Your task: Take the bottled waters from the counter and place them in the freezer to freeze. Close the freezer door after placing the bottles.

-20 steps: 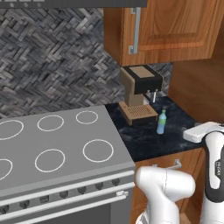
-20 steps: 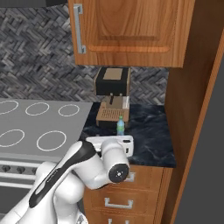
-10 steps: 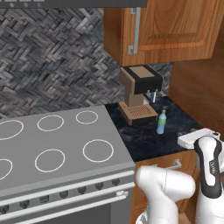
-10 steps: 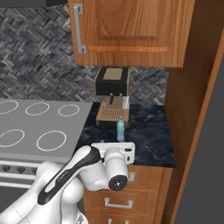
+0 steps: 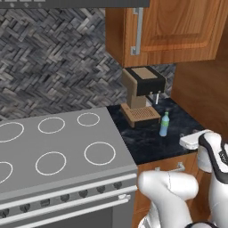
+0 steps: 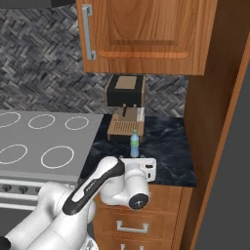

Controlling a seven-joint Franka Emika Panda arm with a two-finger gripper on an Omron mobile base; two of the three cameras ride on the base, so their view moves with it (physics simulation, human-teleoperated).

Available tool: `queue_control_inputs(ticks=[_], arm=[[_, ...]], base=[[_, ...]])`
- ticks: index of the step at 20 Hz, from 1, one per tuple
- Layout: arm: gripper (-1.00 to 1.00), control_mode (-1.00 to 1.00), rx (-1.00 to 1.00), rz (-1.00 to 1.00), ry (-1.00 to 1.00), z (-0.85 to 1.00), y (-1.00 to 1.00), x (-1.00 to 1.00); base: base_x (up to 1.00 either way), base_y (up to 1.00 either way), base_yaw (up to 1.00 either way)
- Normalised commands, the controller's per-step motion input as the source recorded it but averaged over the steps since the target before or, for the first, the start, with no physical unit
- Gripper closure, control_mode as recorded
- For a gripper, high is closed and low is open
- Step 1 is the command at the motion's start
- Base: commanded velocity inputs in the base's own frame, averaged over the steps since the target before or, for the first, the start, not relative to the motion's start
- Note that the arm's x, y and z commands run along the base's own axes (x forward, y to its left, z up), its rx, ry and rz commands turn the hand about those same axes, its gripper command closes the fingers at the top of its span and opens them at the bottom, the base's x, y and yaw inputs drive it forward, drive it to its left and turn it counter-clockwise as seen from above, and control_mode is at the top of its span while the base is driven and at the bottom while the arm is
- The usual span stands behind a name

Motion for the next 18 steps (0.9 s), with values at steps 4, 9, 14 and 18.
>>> queue_control_inputs(ticks=[4, 9, 14, 18], arm=[[-1.00, -1.00, 0.00, 0.00, 0.01, -0.23, -0.07, 0.18], [-1.00, -1.00, 0.00, 0.00, 0.03, -0.20, -0.03, 0.21], [-1.00, -1.00, -0.01, -0.07, 0.07, -0.19, -0.12, 0.23], [-1.00, -1.00, -0.01, -0.11, 0.09, -0.13, -0.08, 0.26]], base=[[0.00, 0.00, 0.00], [0.00, 0.00, 0.00], [0.00, 0.00, 0.00], [0.00, 0.00, 0.00]])
